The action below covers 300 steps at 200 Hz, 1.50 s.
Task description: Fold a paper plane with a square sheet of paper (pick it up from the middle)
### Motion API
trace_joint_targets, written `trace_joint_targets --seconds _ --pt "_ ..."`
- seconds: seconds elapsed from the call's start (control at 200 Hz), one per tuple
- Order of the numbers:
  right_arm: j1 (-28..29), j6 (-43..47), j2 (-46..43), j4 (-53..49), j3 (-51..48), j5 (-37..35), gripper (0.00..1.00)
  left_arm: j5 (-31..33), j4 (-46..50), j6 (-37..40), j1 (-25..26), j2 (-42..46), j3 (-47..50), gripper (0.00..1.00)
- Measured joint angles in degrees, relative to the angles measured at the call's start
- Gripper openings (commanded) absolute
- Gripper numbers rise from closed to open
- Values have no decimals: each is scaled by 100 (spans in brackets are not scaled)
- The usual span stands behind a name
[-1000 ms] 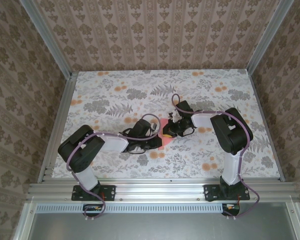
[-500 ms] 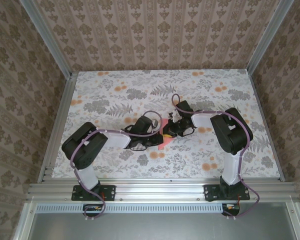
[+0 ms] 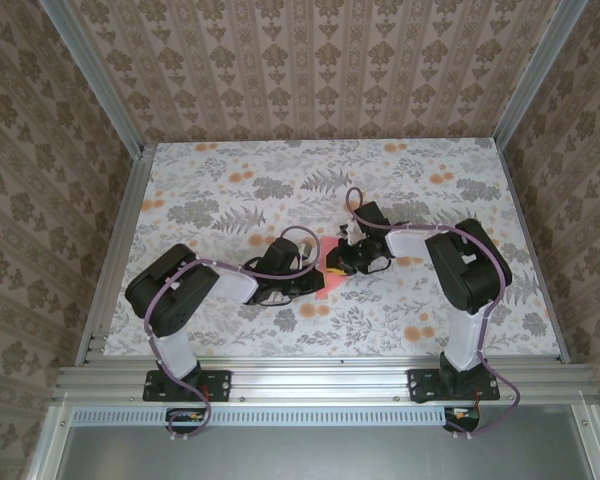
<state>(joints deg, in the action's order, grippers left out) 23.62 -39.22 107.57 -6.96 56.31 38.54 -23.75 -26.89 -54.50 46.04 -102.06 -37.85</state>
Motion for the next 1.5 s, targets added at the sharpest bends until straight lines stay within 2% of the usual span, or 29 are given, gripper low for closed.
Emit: trace_joint_targets --seconds 0.255,0.53,0.81,1.5 --pt "-9 -229 -321 546 -391 76 11 -2 4 -15 0 0 0 4" --pt "-57 -275 205 769 -280 195 11 -4 66 -13 -2 0 -11 3" --pt "-131 -286 245 769 -166 282 12 -4 76 -13 -2 0 -11 2" --pt "-339 122 651 -98 669 -37 11 -4 90 -13 -2 0 -11 1"
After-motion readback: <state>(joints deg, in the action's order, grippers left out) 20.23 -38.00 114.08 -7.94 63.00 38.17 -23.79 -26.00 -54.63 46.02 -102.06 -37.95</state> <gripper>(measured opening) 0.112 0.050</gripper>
